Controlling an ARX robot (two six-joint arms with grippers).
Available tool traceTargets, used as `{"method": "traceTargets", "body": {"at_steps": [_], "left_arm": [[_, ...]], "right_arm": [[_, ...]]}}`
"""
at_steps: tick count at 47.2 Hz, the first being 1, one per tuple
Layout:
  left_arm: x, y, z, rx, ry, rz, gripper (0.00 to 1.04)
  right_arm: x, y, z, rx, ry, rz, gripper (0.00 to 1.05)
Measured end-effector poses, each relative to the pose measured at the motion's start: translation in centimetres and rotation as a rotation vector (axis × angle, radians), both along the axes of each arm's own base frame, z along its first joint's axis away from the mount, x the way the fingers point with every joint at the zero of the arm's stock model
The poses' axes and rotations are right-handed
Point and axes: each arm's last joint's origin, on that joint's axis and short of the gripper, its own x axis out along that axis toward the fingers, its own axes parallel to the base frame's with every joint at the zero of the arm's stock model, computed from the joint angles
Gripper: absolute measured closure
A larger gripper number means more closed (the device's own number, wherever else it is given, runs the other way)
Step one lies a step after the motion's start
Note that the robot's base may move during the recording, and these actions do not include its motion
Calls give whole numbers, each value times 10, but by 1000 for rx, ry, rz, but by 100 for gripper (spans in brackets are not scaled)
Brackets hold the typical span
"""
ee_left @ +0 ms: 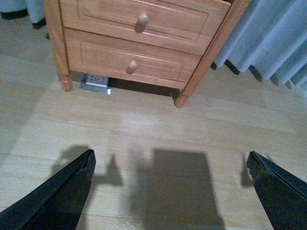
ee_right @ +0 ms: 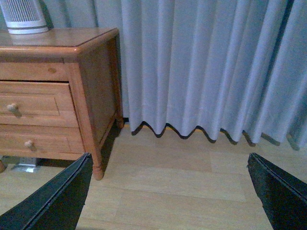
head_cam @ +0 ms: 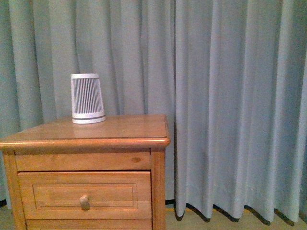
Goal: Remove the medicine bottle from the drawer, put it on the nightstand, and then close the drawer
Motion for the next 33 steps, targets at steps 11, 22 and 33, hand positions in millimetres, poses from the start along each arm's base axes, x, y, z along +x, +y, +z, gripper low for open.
{"method": "traceTargets", "body": {"at_steps": [11, 22, 33], "left_arm": [[60, 7, 6, 48, -50, 76, 7], [135, -2, 1, 141, -56, 94, 7], [199, -23, -8, 183, -73, 67, 7]], "right_arm": [[0, 0, 0, 0, 0, 0, 7], [0, 0, 0, 0, 0, 0, 7], [0, 0, 0, 0, 0, 1, 7]]}}
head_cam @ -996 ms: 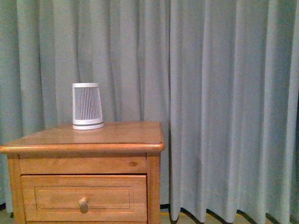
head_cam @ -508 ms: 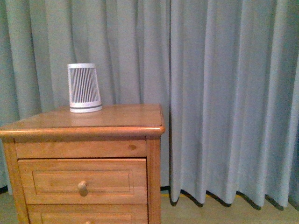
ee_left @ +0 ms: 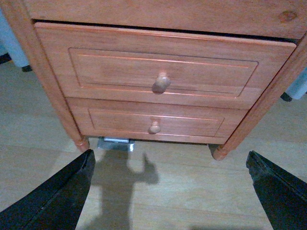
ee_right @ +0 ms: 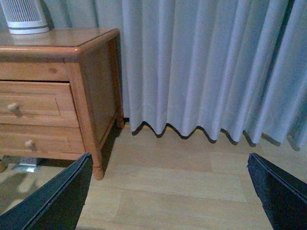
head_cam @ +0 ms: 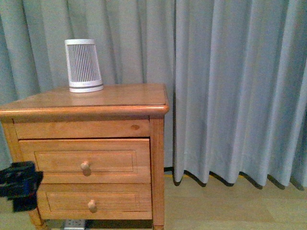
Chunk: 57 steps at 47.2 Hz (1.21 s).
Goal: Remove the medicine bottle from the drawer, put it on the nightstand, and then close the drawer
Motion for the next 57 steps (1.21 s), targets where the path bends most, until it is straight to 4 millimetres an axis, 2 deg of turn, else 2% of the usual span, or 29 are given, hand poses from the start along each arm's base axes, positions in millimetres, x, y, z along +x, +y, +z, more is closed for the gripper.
{"method": "traceTargets", "body": {"at_steps": [8, 12, 18, 31, 42, 57], "left_arm": [[46, -14, -13, 14, -7, -20, 7], [73, -18, -25, -2, -11, -37, 7], [99, -27, -40, -26, -25, -76, 7], [136, -37, -67, -32, -29, -112, 7], [167, -24, -97, 17, -48, -77, 7], [191, -13, -105, 51, -70, -55, 7]], "right_arm": [[0, 0, 0, 0, 0, 0, 7], [0, 0, 0, 0, 0, 0, 7], [0, 0, 0, 0, 0, 0, 7], [0, 0, 0, 0, 0, 0, 7], [0, 0, 0, 0, 0, 0, 7], [0, 0, 0, 0, 0, 0, 7]]}}
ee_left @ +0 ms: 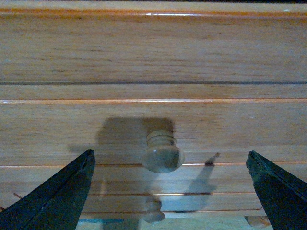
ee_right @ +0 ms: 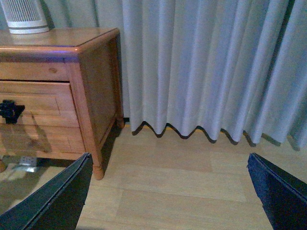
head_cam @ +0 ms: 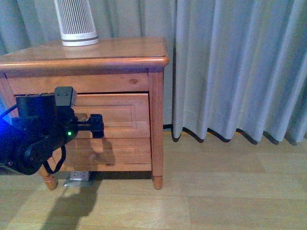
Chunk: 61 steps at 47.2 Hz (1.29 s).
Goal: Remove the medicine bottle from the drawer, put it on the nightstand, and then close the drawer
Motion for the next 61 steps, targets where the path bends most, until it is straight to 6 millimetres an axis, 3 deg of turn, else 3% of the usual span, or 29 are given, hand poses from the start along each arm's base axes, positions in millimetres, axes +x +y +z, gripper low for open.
{"method": "traceTargets", "body": {"at_steps": [29, 37, 49, 53, 58, 61], "left_arm": [[22, 6, -16, 22, 23, 13, 8], [23, 12, -17, 28, 19, 32, 41], [23, 9, -16, 28, 13, 12, 73], [22, 8, -17, 33, 15, 7, 89], [21, 9, -19, 36, 23, 16, 102], [20, 10, -20, 41, 24, 16, 102]], "right_arm": [[0, 0, 0, 0, 0, 0, 7], [0, 0, 0, 0, 0, 1, 7], [0, 0, 0, 0, 0, 0, 7], [0, 0, 0, 0, 0, 0, 7], [0, 0, 0, 0, 0, 1, 7], [0, 0, 0, 0, 0, 0, 7]]}}
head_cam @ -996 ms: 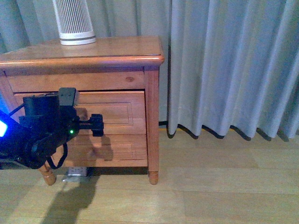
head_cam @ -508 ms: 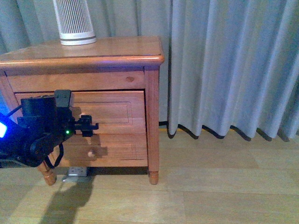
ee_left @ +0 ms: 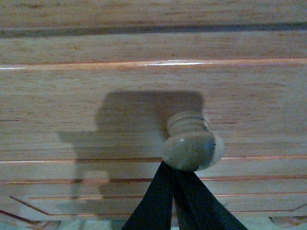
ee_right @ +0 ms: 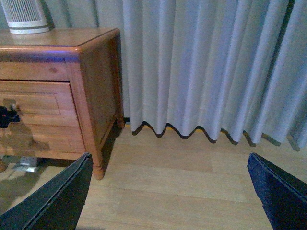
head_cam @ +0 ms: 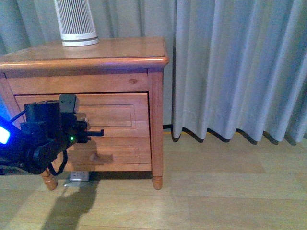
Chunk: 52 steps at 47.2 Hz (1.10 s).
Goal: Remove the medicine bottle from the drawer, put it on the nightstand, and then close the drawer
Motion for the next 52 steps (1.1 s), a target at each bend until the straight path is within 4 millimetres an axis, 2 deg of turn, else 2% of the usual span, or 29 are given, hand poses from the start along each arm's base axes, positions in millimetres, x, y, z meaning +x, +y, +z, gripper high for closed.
{"method": "traceTargets", "body": {"at_steps": [3, 11, 21, 31, 52], "left_arm": [[0, 1, 1, 3, -1, 3, 96], [-2, 2, 5, 12, 1, -6, 59], [-1, 1, 23, 8, -31, -12, 32], [-1, 1, 25, 5, -34, -11, 5], [-5, 0, 23, 1, -19, -26, 7]], "right_arm": [[0, 0, 0, 0, 0, 0, 7], [0, 0, 0, 0, 0, 0, 7], [0, 0, 0, 0, 0, 0, 7], [0, 0, 0, 0, 0, 0, 7], [0, 0, 0, 0, 0, 0, 7]]}}
